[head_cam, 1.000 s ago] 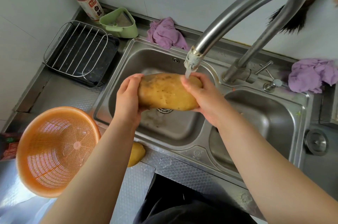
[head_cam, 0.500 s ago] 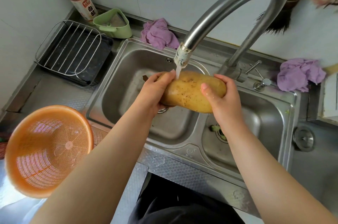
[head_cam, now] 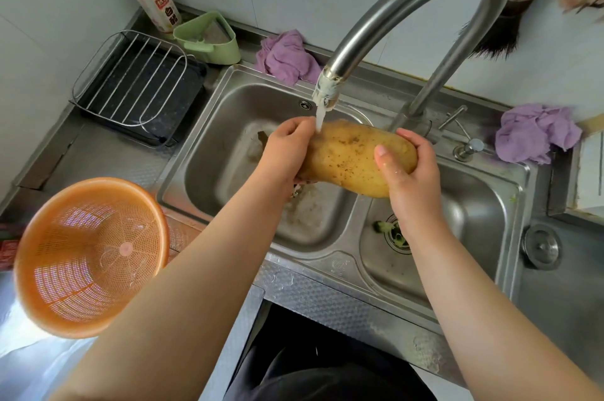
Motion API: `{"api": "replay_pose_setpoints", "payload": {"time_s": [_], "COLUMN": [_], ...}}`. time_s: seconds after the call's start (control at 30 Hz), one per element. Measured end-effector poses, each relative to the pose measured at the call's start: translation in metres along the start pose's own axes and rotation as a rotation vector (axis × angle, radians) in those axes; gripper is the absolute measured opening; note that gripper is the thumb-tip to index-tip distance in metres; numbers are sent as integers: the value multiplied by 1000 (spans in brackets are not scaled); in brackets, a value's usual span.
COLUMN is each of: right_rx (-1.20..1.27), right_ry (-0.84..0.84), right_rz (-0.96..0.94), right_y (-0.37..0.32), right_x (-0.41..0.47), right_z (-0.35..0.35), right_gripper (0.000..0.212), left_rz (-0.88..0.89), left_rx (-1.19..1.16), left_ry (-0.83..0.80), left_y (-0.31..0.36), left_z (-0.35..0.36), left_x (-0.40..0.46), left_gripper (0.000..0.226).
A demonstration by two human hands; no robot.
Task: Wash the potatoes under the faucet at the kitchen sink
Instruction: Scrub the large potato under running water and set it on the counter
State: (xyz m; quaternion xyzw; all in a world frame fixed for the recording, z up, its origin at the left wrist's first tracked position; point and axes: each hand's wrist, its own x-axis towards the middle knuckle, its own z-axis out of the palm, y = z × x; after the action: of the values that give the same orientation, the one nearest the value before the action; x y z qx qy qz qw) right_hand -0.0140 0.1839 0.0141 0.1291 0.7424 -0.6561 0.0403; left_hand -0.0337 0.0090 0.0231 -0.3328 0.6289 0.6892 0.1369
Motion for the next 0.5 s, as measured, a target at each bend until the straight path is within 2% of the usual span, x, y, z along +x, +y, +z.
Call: {"api": "replay_pose_setpoints", "payload": {"time_s": [0.07,0.13,0.2,0.23,0.33,0.43,0.5], "right_rx": [7,8,22,26,14,-10,-24], "right_ry": [-6,-2,1,-6,-35,-50,-60], "right_rz": [-5,-10,-5,-3,-26,-57,-73], "right_y": [-1,-2,-3,-3,-2,-3,-3], "right_x": [1,3,7,7,6,2,-1], "right_z": [0,-1,-1,-2,-1,1,2], "right_gripper": [44,43,43,42,42,43,46], "left_rz": [29,23,3,3,21,-1,-20], "left_rx": [-4,-61,-101,-108,-134,-134,-142], "left_ry": [8,-156,-309,-332,-194,3,64], "left_y": [-2,-5,-8,-8,-4,4,4], "left_z": [-4,-15,-26,-28,-18,-5,-7], "left_x": [1,0,0,-1,-3,-9,-9], "left_gripper": [21,23,47,55,46,14,11]}}
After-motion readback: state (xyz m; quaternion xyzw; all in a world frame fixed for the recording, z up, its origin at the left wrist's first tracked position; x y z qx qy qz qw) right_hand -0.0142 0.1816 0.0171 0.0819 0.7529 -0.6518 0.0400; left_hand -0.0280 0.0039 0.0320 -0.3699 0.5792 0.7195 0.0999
